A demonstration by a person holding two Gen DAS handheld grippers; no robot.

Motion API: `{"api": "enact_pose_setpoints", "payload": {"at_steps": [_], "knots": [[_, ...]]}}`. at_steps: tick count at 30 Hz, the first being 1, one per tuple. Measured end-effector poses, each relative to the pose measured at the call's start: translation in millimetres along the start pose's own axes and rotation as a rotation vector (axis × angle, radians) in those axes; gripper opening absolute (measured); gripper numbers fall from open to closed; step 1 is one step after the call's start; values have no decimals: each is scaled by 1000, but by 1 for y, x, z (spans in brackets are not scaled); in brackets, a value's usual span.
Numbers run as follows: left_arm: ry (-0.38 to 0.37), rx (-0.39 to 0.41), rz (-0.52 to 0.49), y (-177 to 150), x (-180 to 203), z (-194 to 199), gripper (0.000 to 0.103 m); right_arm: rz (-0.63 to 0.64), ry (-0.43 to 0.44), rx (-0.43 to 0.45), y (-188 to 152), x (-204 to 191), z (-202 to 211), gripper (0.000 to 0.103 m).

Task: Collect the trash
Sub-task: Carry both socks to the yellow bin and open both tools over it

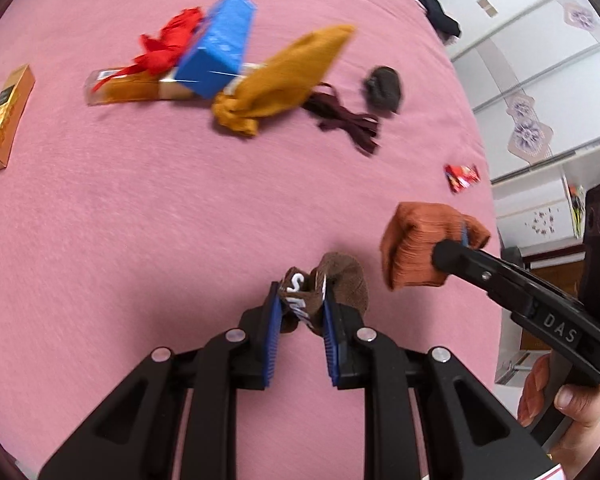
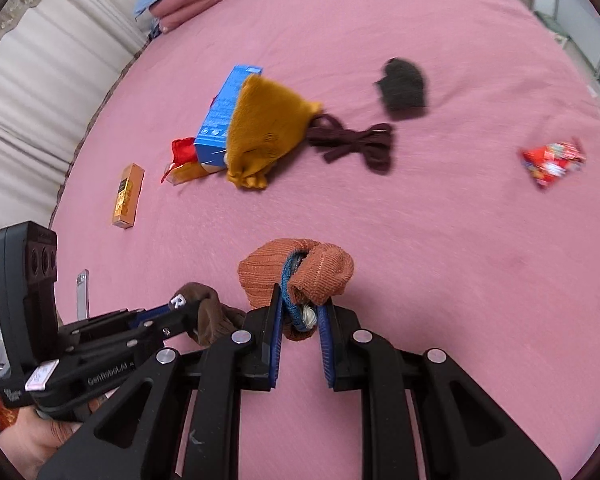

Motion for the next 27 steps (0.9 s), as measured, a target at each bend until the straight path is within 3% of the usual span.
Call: {"api": "enact_pose_setpoints", "payload": {"at_steps": [14, 27], "knots": [[-54, -38, -206, -35, 140, -5, 19, -153, -11, 112, -69, 88, 102, 16], [-97, -75, -362, -46, 282, -38, 19, -277, -61, 241, -96, 212, 197, 16]]}}
Point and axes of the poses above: each gripper's, at about its wrist camera, not at the fingertips, and z roughly against the way its jaws point, x to its right, y to its top, the point moved 4 cm from there along -z, roughly the way its jaws point, and after that the axes turned 11 degrees about -z, right-handed, at the moved point
